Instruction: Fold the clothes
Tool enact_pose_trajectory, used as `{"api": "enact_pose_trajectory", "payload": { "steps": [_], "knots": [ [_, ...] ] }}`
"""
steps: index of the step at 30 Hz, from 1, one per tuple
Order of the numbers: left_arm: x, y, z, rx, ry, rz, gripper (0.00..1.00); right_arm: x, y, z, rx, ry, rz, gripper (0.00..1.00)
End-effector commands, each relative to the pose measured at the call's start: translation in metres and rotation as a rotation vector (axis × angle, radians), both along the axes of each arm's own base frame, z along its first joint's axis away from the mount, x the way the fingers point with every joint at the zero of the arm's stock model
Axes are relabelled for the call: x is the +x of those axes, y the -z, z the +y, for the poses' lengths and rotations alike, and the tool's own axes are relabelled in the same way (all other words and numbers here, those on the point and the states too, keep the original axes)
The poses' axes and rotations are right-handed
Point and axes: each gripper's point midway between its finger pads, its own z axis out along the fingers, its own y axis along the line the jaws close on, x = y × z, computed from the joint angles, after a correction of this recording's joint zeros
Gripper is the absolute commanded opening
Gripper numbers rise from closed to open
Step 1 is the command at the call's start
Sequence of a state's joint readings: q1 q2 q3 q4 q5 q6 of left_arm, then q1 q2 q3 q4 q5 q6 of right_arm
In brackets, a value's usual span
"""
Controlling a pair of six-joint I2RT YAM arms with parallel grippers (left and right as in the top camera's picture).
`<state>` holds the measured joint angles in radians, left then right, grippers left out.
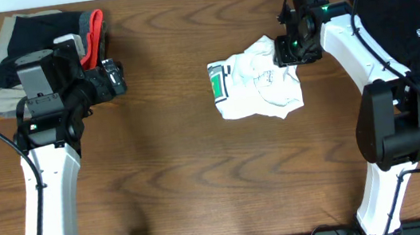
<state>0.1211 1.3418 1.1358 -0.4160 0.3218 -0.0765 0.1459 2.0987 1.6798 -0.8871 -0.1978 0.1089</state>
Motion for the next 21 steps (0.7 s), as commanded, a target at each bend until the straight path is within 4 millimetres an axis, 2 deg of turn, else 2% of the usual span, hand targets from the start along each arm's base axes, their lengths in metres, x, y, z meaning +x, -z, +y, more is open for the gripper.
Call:
{"api": "enact_pose_trajectory", "payload": {
  "steps": [1, 7, 10, 13, 18, 21],
  "knots": [
    [0.002, 0.001, 0.002, 0.014, 0.005, 0.001, 0.98, 0.003, -0.014, -0.003, 0.003, 0.005, -0.016, 0.65],
    [0.002, 0.001, 0.002, 0.014, 0.006, 0.001, 0.98, 0.006, -0.070, -0.019, 0.008, 0.034, -0.077, 0.74],
    [0.002, 0.001, 0.002, 0.014, 0.006, 0.002, 0.98, 0.008, -0.079, -0.029, 0.006, 0.044, -0.098, 0.75],
    [0.002, 0.002, 0.002, 0.013, 0.006, 0.004, 0.98, 0.004, -0.067, -0.031, 0.020, 0.049, -0.062, 0.73],
    [0.000, 0.006, 0.002, 0.012, 0.006, 0.014, 0.98, -0.015, -0.023, -0.023, 0.058, 0.011, 0.052, 0.71],
    [0.000, 0.006, 0.002, 0.012, 0.006, 0.015, 0.98, -0.022, -0.008, -0.016, 0.096, 0.000, 0.075, 0.71]
  ]
}}
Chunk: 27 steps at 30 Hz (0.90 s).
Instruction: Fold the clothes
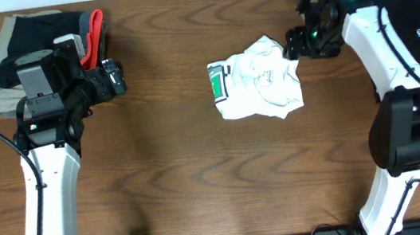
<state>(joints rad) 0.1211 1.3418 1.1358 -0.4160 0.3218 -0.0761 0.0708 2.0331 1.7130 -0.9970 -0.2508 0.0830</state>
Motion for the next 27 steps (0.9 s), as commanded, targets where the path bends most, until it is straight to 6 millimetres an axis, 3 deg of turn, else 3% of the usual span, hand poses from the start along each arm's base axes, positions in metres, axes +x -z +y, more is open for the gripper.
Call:
{"api": "enact_pose_trajectory", "payload": {
  "steps": [1, 8, 12, 18, 22, 27],
  "knots": [
    [0.000, 0.006, 0.002, 0.012, 0.006, 0.015, 0.98, -0.016, 0.031, 0.015, 0.077, -0.043, 0.069, 0.71],
    [0.000, 0.006, 0.002, 0.012, 0.006, 0.015, 0.98, -0.025, 0.066, 0.022, 0.113, -0.052, 0.063, 0.71],
    [0.000, 0.006, 0.002, 0.012, 0.006, 0.014, 0.98, -0.029, 0.075, 0.032, 0.153, -0.071, 0.054, 0.69],
    [0.000, 0.006, 0.002, 0.012, 0.006, 0.015, 0.98, -0.042, 0.093, 0.069, 0.190, -0.140, 0.053, 0.66],
    [0.000, 0.006, 0.002, 0.012, 0.006, 0.014, 0.98, -0.050, 0.103, 0.107, 0.214, -0.217, 0.051, 0.65],
    [0.000, 0.006, 0.002, 0.018, 0.011, 0.013, 0.98, -0.048, 0.102, 0.147, 0.228, -0.301, -0.014, 0.66]
  ]
}}
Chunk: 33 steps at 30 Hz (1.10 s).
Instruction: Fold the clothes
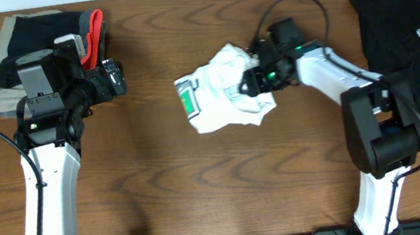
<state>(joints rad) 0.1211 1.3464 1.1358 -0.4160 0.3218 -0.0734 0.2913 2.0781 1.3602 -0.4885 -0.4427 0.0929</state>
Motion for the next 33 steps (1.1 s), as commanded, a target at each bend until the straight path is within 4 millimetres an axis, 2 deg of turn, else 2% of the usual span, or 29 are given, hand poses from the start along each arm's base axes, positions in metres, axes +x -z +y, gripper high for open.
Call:
{"api": "enact_pose_trajectory", "payload": {
  "steps": [1, 4, 7, 10, 13, 15, 17, 21, 23, 26, 28, 31, 33],
  "knots": [
    [0.000, 0.005, 0.002, 0.020, 0.012, 0.008, 0.98, -0.014, 0.016, 0.025, 0.019, -0.047, 0.044, 0.68],
    [0.000, 0.005, 0.002, 0.021, 0.013, 0.009, 0.98, -0.004, -0.002, 0.029, 0.022, -0.048, 0.030, 0.79],
    [-0.002, 0.006, -0.001, 0.019, 0.020, 0.015, 0.98, 0.015, -0.037, 0.021, 0.024, -0.018, 0.001, 0.89],
    [-0.003, 0.007, -0.012, 0.001, 0.030, 0.026, 0.98, 0.041, -0.086, -0.001, 0.015, 0.041, -0.065, 0.95],
    [-0.003, 0.005, -0.031, -0.082, 0.007, 0.042, 0.98, 0.063, -0.133, -0.028, 0.017, 0.093, -0.128, 0.98],
    [-0.002, 0.002, -0.047, -0.154, -0.014, 0.052, 0.98, 0.076, -0.154, -0.051, 0.006, 0.142, -0.157, 0.98],
    [-0.001, -0.003, -0.072, -0.199, 0.012, 0.046, 0.98, 0.086, -0.167, -0.077, -0.009, 0.197, -0.184, 0.98],
    [0.002, -0.001, -0.124, -0.167, 0.109, 0.019, 0.98, 0.096, -0.173, -0.125, -0.017, 0.294, -0.185, 0.98],
    [0.004, 0.009, -0.145, -0.134, 0.135, 0.023, 0.98, 0.090, -0.167, -0.148, -0.027, 0.337, -0.144, 0.99],
    [0.002, 0.038, -0.173, -0.106, 0.187, 0.095, 0.98, 0.077, -0.158, -0.171, -0.039, 0.384, -0.070, 0.99],
    [-0.002, 0.065, -0.177, -0.082, 0.194, 0.179, 0.98, 0.070, -0.154, -0.180, -0.046, 0.398, -0.035, 0.99],
    [-0.016, 0.106, -0.168, -0.043, 0.174, 0.332, 0.98, 0.064, -0.150, -0.187, -0.060, 0.393, -0.013, 0.93],
    [-0.025, 0.120, -0.159, -0.020, 0.165, 0.399, 0.98, 0.063, -0.148, -0.188, -0.067, 0.393, -0.011, 0.88]
  ]
}}
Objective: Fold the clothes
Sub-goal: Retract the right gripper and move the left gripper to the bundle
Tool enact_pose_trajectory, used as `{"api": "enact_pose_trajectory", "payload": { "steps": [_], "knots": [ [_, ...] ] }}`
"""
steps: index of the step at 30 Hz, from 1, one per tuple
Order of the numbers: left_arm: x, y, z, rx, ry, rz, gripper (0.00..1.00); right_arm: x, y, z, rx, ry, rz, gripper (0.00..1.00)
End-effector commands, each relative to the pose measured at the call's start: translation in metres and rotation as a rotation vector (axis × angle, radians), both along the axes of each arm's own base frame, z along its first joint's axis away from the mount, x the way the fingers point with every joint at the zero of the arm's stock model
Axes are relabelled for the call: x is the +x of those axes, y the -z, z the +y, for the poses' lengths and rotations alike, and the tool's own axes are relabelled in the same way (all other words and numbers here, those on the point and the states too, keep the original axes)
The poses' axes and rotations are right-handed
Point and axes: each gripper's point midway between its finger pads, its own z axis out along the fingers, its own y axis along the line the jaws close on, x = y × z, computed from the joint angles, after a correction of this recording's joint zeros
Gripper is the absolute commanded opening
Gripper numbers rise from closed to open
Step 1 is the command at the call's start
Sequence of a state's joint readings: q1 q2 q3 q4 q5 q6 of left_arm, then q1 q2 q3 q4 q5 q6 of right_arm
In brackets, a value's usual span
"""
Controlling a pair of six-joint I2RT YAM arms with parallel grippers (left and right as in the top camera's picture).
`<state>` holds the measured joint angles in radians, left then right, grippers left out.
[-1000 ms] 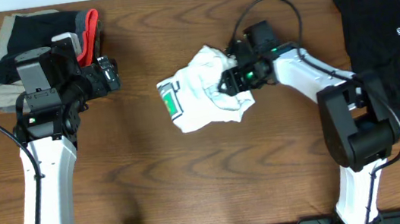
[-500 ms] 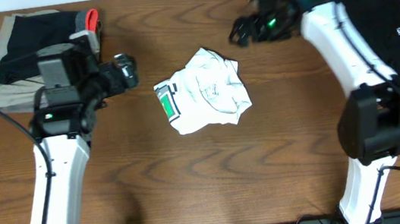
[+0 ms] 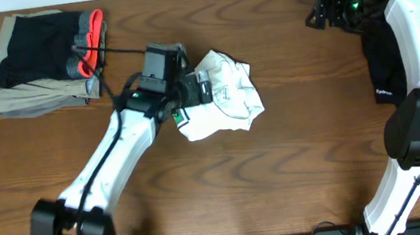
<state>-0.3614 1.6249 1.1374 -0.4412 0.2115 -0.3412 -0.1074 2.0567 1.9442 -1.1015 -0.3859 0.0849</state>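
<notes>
A crumpled white shirt (image 3: 223, 96) with a green-printed label lies at the table's middle. My left gripper (image 3: 202, 88) has reached across to the shirt's left edge. Its dark fingers rest on the cloth, and their grip cannot be made out from above. My right gripper (image 3: 317, 18) hangs near the back right, well away from the shirt, open with nothing in it. A black garment (image 3: 380, 60) lies at the right, mostly hidden behind the right arm.
A folded stack (image 3: 38, 58) of beige, black, grey and red clothes sits at the back left corner. The left arm (image 3: 111, 166) stretches diagonally across the table's left half. The right arm stands along the right edge.
My right gripper has left the shirt and now hangs at the back right. The left arm has moved from beside the folded stack to the shirt's left edge. The shirt lies slightly further right.
The white shirt lay right of centre with my right gripper at its top right corner. The gripper then hovered beside it, then sat on the shirt, which had shifted left. Now the right gripper is away and my left gripper is at the shirt.
</notes>
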Motion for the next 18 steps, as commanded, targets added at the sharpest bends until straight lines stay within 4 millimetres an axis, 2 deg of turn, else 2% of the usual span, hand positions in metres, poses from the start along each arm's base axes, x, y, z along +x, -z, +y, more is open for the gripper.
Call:
{"api": "enact_pose_trajectory", "payload": {
  "steps": [1, 8, 9, 10, 11, 12, 13, 15, 18],
  "knots": [
    [-0.002, 0.009, 0.016, 0.045, -0.031, 0.047, 0.98, -0.002, -0.001, -0.001, -0.015, -0.018, -0.007, 0.87],
    [-0.025, 0.022, 0.039, 0.126, 0.012, 0.145, 0.98, 0.003, -0.002, 0.002, -0.029, -0.024, -0.028, 0.78],
    [-0.029, 0.025, 0.045, 0.145, 0.005, 0.166, 0.94, 0.003, -0.002, 0.003, -0.030, -0.027, -0.031, 0.77],
    [-0.032, 0.027, 0.049, 0.158, 0.008, 0.179, 0.86, 0.004, -0.002, 0.004, -0.031, -0.030, -0.033, 0.74],
    [-0.035, 0.029, 0.052, 0.171, 0.020, 0.186, 0.71, 0.004, -0.002, 0.006, -0.031, -0.033, -0.036, 0.72],
    [-0.036, 0.032, 0.055, 0.178, 0.022, 0.192, 0.62, 0.005, -0.003, 0.008, -0.032, -0.037, -0.041, 0.70],
    [-0.038, 0.035, 0.057, 0.180, 0.018, 0.197, 0.48, 0.006, -0.003, 0.010, -0.034, -0.041, -0.046, 0.67],
    [-0.038, 0.039, 0.058, 0.180, 0.015, 0.201, 0.34, 0.008, -0.004, 0.014, -0.035, -0.049, -0.056, 0.66],
    [-0.038, 0.049, 0.058, 0.184, 0.016, 0.212, 0.20, 0.011, -0.006, 0.020, -0.036, -0.062, -0.073, 0.65]
  ]
}}
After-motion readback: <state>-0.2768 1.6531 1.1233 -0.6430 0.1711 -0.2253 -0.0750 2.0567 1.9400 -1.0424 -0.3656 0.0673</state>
